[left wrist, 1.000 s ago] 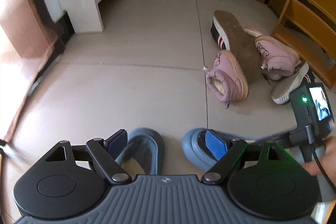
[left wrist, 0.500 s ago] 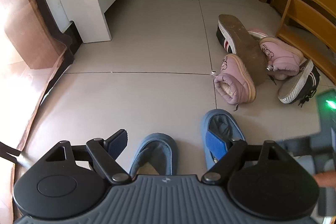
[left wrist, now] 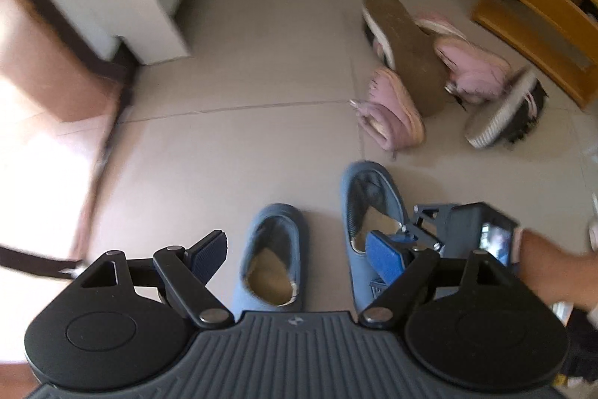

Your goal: Organize scattered shoes

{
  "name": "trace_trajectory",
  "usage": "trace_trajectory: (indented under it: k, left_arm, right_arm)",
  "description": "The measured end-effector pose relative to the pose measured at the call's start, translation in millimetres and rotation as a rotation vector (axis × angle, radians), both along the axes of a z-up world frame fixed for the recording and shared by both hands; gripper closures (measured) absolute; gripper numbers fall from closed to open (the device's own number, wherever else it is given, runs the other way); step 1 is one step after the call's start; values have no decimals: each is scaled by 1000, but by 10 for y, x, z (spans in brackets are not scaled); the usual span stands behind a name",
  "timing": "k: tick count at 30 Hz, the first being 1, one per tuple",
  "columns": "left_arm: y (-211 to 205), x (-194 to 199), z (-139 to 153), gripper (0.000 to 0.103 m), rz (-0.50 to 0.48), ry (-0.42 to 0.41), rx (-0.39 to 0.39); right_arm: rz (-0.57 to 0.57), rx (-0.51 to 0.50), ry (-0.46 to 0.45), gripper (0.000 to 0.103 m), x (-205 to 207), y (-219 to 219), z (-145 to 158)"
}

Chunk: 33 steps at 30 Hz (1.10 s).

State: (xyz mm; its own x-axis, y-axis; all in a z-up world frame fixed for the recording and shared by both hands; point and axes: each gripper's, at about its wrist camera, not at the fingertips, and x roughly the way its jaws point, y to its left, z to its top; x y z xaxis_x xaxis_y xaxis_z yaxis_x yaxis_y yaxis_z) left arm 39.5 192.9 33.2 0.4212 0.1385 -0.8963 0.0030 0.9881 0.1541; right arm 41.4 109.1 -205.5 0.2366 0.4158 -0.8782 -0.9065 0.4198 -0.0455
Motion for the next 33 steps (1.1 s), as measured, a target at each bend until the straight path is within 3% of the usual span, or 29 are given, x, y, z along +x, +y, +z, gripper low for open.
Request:
trace_trajectory:
  k: [2,7,8,11,17,22,24,29,31,33]
  left_arm:
    - [-73,-117,203,18,55,-65,-5]
    - [-231,-397,223,18,164,-141,-179]
    - [-285,-403,176,18,156,-110,-185]
    - [-447,-389,75,18,97,-42,-175]
    - [-584,-444,233,18,79,-94,-172]
    - [-635,-470,263,18,52,-105,-127]
    - [-646,-419,272,18,53,-95,-142]
    - [-699,-245,365,18,57,-122,-198]
    - [-761,-125,401,18,53,-161,-209]
    - [-826,6,412,18,31,-215,-210]
  right_arm:
    - [-38,27,22,58,12,14,-5]
    - [-131,76,38,59,-35,66,-39]
    - [-150,83,36,59,-57,80,-50]
    - [-242,90,26,59,-123,135,-57]
    - [-494,129,59,61,-172,313,-45]
    - [-502,144,42,61,-245,356,-56]
    - [-496,203,32,60,-234,213,-3]
    - [-517,283,37,27,-57,-274,253]
    - [-525,224,72,27,99,-486,382]
    - [-542,104,101,27,244,-806,612]
